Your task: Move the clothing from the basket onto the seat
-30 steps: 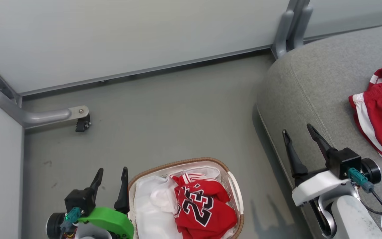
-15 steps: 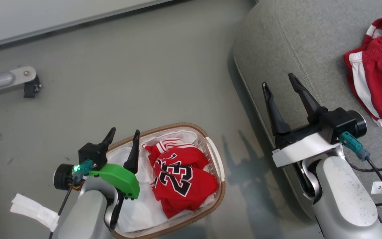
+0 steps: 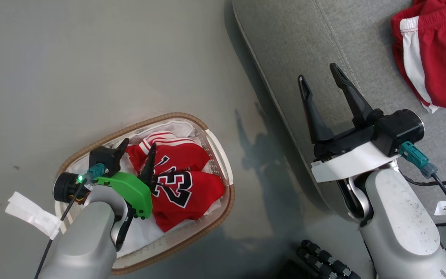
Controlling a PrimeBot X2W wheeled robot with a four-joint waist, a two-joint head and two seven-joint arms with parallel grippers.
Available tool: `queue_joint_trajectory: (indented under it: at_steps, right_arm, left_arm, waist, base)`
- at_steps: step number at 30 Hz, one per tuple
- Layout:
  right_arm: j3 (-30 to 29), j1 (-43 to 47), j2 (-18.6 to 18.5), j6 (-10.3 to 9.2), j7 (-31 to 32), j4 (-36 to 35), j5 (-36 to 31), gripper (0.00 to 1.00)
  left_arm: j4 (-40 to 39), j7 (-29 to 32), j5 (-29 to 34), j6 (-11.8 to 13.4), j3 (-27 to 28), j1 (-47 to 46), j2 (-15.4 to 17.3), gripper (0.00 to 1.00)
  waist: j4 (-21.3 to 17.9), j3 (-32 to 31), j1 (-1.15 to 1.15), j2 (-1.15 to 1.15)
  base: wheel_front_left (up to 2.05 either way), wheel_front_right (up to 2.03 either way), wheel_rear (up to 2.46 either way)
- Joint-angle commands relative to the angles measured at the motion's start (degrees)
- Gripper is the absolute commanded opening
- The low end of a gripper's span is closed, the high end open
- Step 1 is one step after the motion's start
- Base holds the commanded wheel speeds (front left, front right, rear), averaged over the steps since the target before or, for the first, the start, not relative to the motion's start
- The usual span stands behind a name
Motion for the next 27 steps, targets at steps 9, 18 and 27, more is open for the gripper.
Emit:
queue_joint_trajectory:
  at_steps: [9, 18, 27]
  right_arm:
    - [-0.3, -2.0, 0.1, -0.06, -0.1, -1.6, 1.1, 1.0]
    - [-0.2, -2.9, 0.1, -0.06, -0.1, -1.8, 0.5, 1.0]
    - [0.0, -3.6, 0.0, -0.06, -0.1, -1.6, 0.3, 1.0]
  left_arm:
    - [7.4, 1.3, -7.4, -0.1, -9.9, -6.2, 2.1, 1.0]
    - [10.1, 6.2, -14.3, -0.1, -19.9, -8.4, 3.6, 1.0]
    - [13.6, 9.2, -18.2, -0.1, -26.4, -9.7, 4.1, 1.0]
  waist:
    - [-4.3, 8.3, 0.0, 0.0]
    - [-3.6, 10.4, 0.0, 0.0]
    - [-3.2, 10.7, 0.0, 0.0]
  base:
    - [0.0, 0.0, 0.0]
    - [0.0, 0.0, 0.0]
    - [0.0, 0.0, 0.0]
